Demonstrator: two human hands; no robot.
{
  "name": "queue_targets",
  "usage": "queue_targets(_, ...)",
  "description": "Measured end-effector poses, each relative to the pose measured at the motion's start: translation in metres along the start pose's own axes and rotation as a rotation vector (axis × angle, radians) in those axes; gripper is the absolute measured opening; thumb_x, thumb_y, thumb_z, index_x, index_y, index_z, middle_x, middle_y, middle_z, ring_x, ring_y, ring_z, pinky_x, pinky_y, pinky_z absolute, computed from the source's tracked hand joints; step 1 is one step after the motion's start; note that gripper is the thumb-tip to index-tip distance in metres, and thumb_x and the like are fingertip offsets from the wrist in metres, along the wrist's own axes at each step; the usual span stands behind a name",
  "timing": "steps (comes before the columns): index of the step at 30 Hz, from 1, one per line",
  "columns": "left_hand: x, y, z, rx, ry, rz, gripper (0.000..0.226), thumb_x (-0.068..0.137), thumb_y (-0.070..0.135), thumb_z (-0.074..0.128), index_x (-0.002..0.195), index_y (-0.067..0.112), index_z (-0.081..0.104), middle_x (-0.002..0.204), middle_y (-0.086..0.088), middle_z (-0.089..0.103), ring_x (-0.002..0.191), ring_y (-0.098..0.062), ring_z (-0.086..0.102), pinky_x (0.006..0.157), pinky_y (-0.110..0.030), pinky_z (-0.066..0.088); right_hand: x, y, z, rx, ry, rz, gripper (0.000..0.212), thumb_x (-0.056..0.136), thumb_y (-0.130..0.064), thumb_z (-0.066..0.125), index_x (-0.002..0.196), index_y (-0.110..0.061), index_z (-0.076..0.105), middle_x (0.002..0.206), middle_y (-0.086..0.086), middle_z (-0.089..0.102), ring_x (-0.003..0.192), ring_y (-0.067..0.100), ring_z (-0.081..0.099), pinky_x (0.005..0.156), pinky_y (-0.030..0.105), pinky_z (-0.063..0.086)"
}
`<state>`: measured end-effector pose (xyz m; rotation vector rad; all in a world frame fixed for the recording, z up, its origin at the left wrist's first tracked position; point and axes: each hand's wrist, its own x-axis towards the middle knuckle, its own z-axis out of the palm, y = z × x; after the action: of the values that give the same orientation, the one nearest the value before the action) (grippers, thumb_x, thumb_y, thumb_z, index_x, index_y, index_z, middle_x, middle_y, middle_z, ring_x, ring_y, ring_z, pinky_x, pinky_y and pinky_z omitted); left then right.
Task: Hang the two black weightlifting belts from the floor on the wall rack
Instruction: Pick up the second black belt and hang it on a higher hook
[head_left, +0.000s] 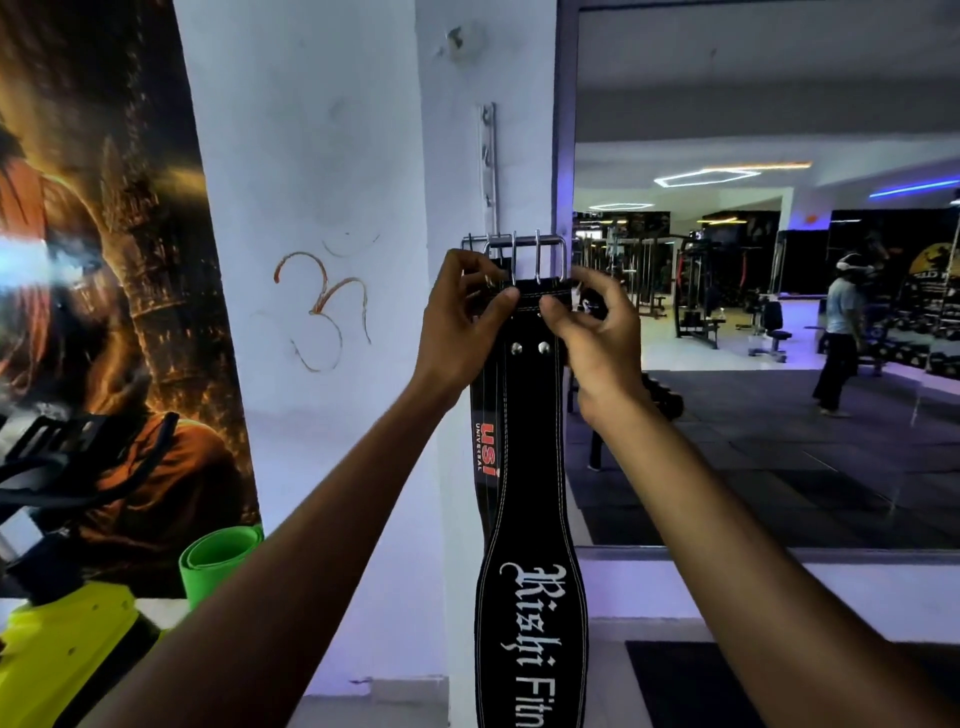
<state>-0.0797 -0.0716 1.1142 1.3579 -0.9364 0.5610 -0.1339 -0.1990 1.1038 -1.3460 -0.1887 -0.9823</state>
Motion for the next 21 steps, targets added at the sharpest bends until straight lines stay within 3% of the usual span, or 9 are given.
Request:
queue_targets(2,0.0,-0.005,0.005,0.026,0.026,0.029,0.02,0.091,0.007,0.066,0.107,0.013,0.056,0.104,-0.01,0.069,0.094,-0.016,0.068,0.084,-0.032,0.056,0.002,0.002,-0.008,-0.099,-0.005,-0.028,0.048,0.084,-0.012,0.072,0.126,-0.019,0.048,0.067,-0.012,0.072,0.074,0.015,0.068,0.091,0.047,0.054)
queue_targets(4,0.0,-0.009,0.01,0.036,0.036,0.027,0.028,0.089,0.005,0.066,0.114,0.017,0.064,0.104,-0.005,0.071,0.097,-0.013,0.069,0.088,-0.028,0.056,0.004,0.002,-0.017,-0.35,-0.053,-0.146,0.045,0.087,-0.023,0.069,0.123,-0.025,0.042,0.075,0.0,0.068,0.071,0.027,0.067,0.08,0.053,0.056)
queue_targets(7,0.001,-0.013,0.018,0.032,0.076,-0.051,0.026,0.089,0.005,0.068,0.113,0.014,0.071,0.108,-0.005,0.074,0.098,-0.015,0.071,0.089,-0.03,0.057,0.009,0.002,-0.026,-0.701,-0.113,-0.301,0.039,0.09,-0.034,0.062,0.12,-0.028,0.038,0.09,0.01,0.064,0.075,0.026,0.065,0.069,0.049,0.056)
queue_targets(9,0.002,-0.017,0.021,0.001,0.075,-0.108,0.021,0.089,0.004,0.068,0.108,0.012,0.073,0.107,-0.007,0.074,0.098,-0.02,0.072,0.089,-0.035,0.058,0.013,0.001,-0.03,-0.78,-0.133,-0.346,0.038,0.09,-0.035,0.061,0.123,-0.029,0.042,0.11,0.005,0.054,0.093,0.019,0.059,0.076,0.04,0.054)
queue_targets(11,0.002,-0.02,0.022,-0.01,0.06,-0.118,0.022,0.09,0.003,0.066,0.107,0.015,0.073,0.109,-0.009,0.074,0.101,-0.024,0.071,0.091,-0.039,0.058,0.019,-0.001,-0.035,-0.736,-0.209,-0.341,0.039,0.09,-0.028,0.064,0.126,-0.029,0.049,0.118,-0.002,0.046,0.107,0.014,0.051,0.086,0.028,0.047)
queue_targets(13,0.001,-0.021,0.025,0.017,0.049,-0.096,0.025,0.091,0.001,0.064,0.108,0.017,0.073,0.109,-0.003,0.074,0.101,-0.021,0.071,0.093,-0.037,0.057,0.025,-0.003,-0.038,-0.604,-0.3,-0.299,0.04,0.089,-0.014,0.066,0.127,-0.024,0.055,0.116,-0.012,0.05,0.106,-0.002,0.05,0.087,0.006,0.038)
queue_targets(15,0.002,-0.02,0.028,0.048,0.034,-0.061,0.025,0.09,-0.002,0.063,0.106,0.016,0.071,0.104,0.004,0.072,0.096,-0.014,0.068,0.089,-0.029,0.056,0.032,-0.002,-0.04,-0.522,-0.298,-0.287,0.039,0.084,-0.005,0.069,0.119,-0.021,0.062,0.11,-0.016,0.059,0.097,-0.019,0.049,0.081,-0.004,0.035)
queue_targets(18,0.005,-0.018,0.033,0.062,0.01,-0.029,0.024,0.089,-0.006,0.063,0.098,0.016,0.068,0.098,0.004,0.07,0.087,-0.007,0.067,0.079,-0.016,0.052,0.04,0.006,-0.041,-0.452,-0.26,-0.327,0.031,0.077,0.003,0.072,0.102,-0.014,0.066,0.099,-0.018,0.064,0.093,-0.017,0.055,0.086,0.003,0.04)
queue_targets(21,0.009,-0.021,0.04,0.079,0.016,-0.014,0.025,0.086,-0.007,0.066,0.089,0.018,0.067,0.095,-0.002,0.07,0.087,-0.012,0.068,0.078,-0.017,0.053,0.046,0.016,-0.046,-0.381,-0.234,-0.344,0.028,0.074,0.007,0.072,0.096,-0.011,0.066,0.093,-0.016,0.066,0.097,0.003,0.063,0.097,0.025,0.048)
